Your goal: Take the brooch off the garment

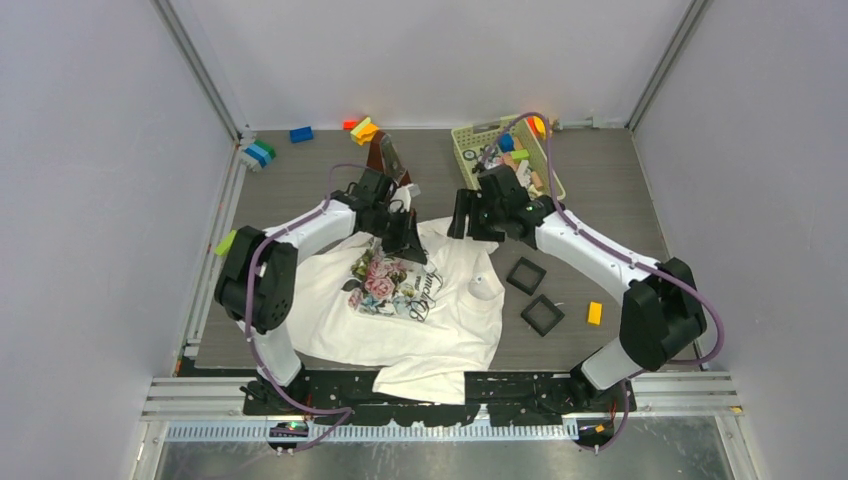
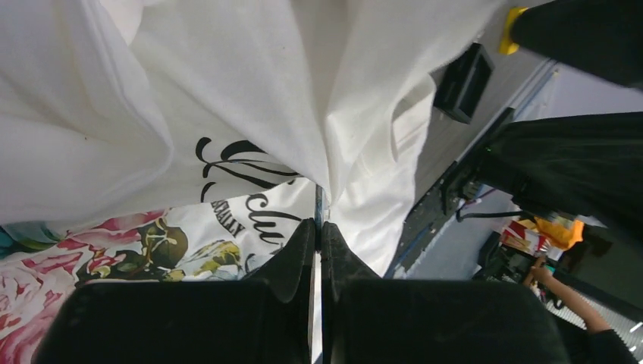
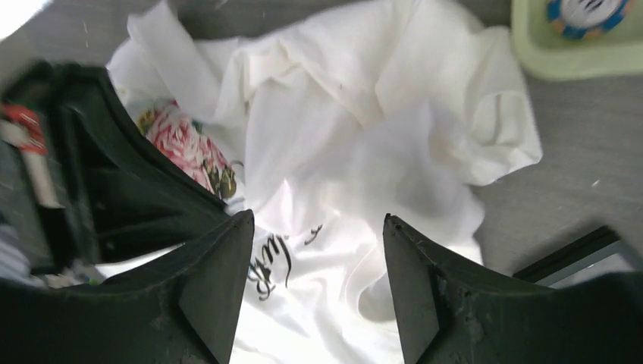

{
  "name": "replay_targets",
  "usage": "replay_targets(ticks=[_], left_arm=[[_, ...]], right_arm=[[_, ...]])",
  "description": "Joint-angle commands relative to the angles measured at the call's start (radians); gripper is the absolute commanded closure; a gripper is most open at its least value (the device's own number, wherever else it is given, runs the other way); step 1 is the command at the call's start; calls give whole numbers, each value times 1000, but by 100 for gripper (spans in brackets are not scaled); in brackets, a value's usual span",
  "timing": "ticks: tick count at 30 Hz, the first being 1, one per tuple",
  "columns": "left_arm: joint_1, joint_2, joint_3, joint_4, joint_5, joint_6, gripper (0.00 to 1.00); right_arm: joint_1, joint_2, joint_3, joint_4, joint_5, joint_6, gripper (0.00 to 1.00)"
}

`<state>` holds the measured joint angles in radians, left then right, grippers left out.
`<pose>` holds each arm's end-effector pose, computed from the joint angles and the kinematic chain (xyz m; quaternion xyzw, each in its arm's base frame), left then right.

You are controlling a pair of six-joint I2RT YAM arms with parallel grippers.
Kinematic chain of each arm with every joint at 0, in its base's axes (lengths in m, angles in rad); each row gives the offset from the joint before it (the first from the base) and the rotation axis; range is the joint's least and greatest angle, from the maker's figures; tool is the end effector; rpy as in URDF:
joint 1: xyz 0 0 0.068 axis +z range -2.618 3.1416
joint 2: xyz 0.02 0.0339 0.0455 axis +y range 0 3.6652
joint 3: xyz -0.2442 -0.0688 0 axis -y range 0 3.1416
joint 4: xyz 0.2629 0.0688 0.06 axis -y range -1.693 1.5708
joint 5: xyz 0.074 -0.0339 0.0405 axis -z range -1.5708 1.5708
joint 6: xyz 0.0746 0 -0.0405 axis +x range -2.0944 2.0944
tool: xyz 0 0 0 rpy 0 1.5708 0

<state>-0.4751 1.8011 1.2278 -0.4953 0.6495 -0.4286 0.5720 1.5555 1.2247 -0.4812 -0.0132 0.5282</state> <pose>0.3292 -0.2201 0.1421 0.1006 0.9159 -0.3809 0.0769 0.3246 0.2101 0.2212 -0.0228 0.9286 0.1988 0.3125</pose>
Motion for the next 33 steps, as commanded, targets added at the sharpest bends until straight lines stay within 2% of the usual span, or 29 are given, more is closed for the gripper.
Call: replay_targets(ticks=[1, 10, 13, 18, 22, 26, 29, 33], left_arm=[[22, -109, -10, 38, 150, -75, 100], [30, -170, -88, 161, 261, -177, 100], [30, -176, -104, 190, 277, -196, 100], [32, -182, -104, 196, 285, -201, 100], [32, -187, -114, 233, 306, -226, 100], [41, -192, -133, 289, 325, -265, 100], [51, -199, -136, 288, 321, -264, 100], [55, -204, -138, 284, 322, -263, 100]], right_arm=[[0, -118, -158, 226, -193, 68, 32], [0, -177, -373, 544, -355, 189, 34], [0, -201, -414, 649, -385, 229, 39], [0, -213, -432, 665, -395, 235, 47], [0, -205, -432, 665, -413, 230, 50], [0, -223, -447, 654, -404, 223, 49], [0, -258, -466, 630, -373, 213, 42], [0, -291, -486, 612, -354, 206, 40]])
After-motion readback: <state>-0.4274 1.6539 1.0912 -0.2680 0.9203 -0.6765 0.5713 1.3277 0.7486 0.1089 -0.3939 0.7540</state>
